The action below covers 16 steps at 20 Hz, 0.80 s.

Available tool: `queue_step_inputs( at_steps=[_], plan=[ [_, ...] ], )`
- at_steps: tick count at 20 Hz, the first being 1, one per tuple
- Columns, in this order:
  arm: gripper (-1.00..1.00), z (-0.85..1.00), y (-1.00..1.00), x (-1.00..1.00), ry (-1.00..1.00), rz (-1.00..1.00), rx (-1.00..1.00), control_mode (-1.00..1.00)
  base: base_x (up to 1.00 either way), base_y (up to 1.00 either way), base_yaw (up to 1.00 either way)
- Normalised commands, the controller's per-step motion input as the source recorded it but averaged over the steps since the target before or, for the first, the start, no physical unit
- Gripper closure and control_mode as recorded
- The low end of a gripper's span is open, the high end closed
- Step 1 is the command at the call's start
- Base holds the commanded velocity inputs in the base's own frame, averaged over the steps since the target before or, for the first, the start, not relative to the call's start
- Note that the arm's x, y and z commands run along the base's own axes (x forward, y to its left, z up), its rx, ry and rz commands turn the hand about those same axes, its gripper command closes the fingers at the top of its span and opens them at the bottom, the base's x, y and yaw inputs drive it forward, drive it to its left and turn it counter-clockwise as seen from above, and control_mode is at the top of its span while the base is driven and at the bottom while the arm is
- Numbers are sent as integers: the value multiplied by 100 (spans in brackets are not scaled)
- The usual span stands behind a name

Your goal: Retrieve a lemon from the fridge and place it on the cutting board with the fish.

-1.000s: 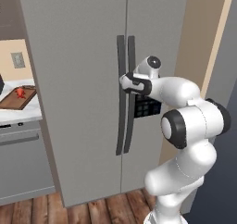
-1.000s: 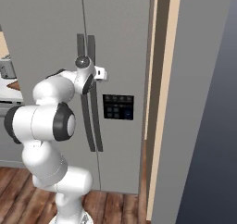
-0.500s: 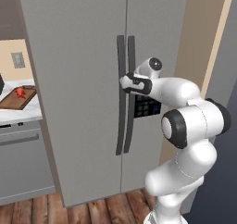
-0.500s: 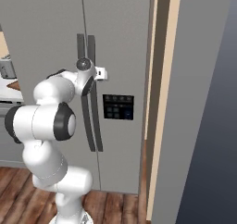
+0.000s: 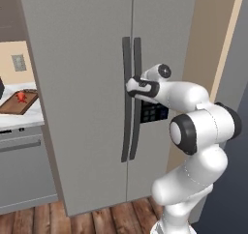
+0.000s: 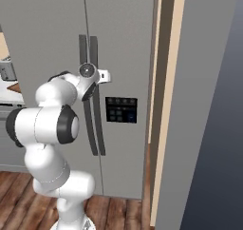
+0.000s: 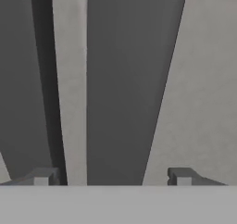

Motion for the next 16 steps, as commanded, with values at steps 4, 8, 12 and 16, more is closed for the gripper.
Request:
queue_step_inputs(
  at_steps=[4, 8, 12, 16],
  plan=[
    [100, 0, 0, 26, -1, 4, 0, -100, 0, 0, 0],
    [100, 0, 0, 8, 0, 2, 0, -100, 0, 0, 0],
    [100, 3, 0, -1, 0, 0, 0, -100, 0, 0, 0],
    [100, 14, -1, -24, 0, -3, 0, -100, 0, 0, 0]
  ],
)
